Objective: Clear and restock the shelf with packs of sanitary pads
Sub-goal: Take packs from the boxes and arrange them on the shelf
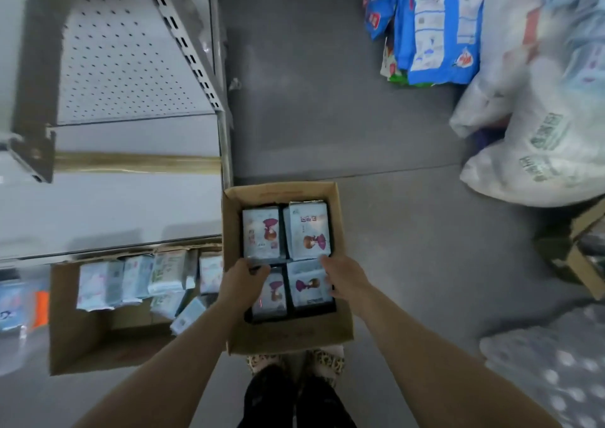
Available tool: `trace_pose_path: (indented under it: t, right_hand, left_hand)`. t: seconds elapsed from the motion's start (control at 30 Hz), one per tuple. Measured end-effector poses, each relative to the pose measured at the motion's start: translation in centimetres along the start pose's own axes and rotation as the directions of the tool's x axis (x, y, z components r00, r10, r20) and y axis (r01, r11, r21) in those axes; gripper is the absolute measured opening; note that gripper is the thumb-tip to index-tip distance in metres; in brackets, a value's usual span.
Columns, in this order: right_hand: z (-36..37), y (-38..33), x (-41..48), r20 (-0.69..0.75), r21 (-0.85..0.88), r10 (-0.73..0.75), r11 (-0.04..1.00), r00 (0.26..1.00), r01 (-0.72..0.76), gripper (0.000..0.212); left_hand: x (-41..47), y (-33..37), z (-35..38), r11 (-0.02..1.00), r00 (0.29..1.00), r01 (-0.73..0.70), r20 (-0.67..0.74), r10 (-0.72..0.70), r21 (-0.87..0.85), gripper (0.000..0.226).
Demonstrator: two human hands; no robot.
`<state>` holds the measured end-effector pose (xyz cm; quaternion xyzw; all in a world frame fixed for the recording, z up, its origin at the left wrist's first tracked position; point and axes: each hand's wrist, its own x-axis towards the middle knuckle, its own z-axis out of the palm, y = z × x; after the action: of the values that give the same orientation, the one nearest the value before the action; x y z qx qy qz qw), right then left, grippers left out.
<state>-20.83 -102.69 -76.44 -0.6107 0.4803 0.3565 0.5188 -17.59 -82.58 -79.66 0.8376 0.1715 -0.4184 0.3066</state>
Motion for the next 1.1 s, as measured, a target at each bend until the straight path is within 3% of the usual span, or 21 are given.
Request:
trace_pose_path:
  t: [0.1,0.2,0.3,0.4,0.47,0.53,0.6,0.67,0.73,0.93,1.1]
  right_hand:
    - [2.4,1.4,5.7,0.037,0.300,0.111,0.947,0.993,-0.117,0.019]
    - [4.3,3.5,11.1,0.094,0.503,0.141,0.848,0.986,-0.169,0.028]
    - [5.7,5.1,15.4,0.106,0.597,0.116,0.787,0.987,-0.157,0.048]
    - [6.7,5.8,17.9,0.040,0.572,0.075,0.816,0.996,-0.085,0.060]
    - [7.0,6.3,18.9,0.013,0.584,0.048,0.810,0.999,-0.046,0.056]
    - [7.3,6.2,19.6,0.001,0.687,0.037,0.726,0.999,-0.028,0.056]
    - [8.0,6.0,20.0,-0.018,0.738,0.032,0.675,0.999,-0.008,0.053]
    - [8.7,5.8,20.2,-0.044,0.724,0.028,0.690,0.999,0.013,0.050]
    - [9.1,5.7,20.4,-0.082,0.727,0.041,0.686,0.996,0.031,0.056]
    - [8.3,5.1,21.9,-0.089,0.773,0.023,0.632,0.996,0.054,0.029]
    - [9.5,5.7,21.8,-0.079,0.841,0.104,0.541,0.991,0.010,0.055]
  left_hand:
    - [5.1,-2.1,3.7,0.968,0.983,0.183,0.045,-0.178,-0.172,0.030]
    - [9.6,-4.1,6.7,0.828,0.940,0.336,0.099,-0.327,-0.450,0.035]
    - [13.7,-6.1,8.4,0.655,0.909,0.391,0.158,-0.386,-0.647,0.059]
    - [16.4,-7.5,9.3,0.506,0.900,0.371,0.168,-0.402,-0.778,0.061]
    - [17.2,-7.5,10.0,0.431,0.913,0.346,0.194,-0.359,-0.833,0.055]
    - [17.8,-7.4,10.5,0.381,0.924,0.336,0.222,-0.311,-0.862,0.061]
    - [18.2,-7.3,10.9,0.321,0.929,0.317,0.223,-0.297,-0.892,0.080]
    - [18.3,-7.3,11.1,0.229,0.926,0.293,0.216,-0.310,-0.928,0.100]
    - [18.4,-7.3,11.2,0.208,0.927,0.263,0.186,-0.326,-0.942,0.112]
    - [19.6,-6.8,11.5,0.119,0.933,0.260,0.218,-0.285,-0.958,0.083]
    - [20.1,-7.4,12.4,0.048,0.918,0.230,0.200,-0.343,-0.972,0.102]
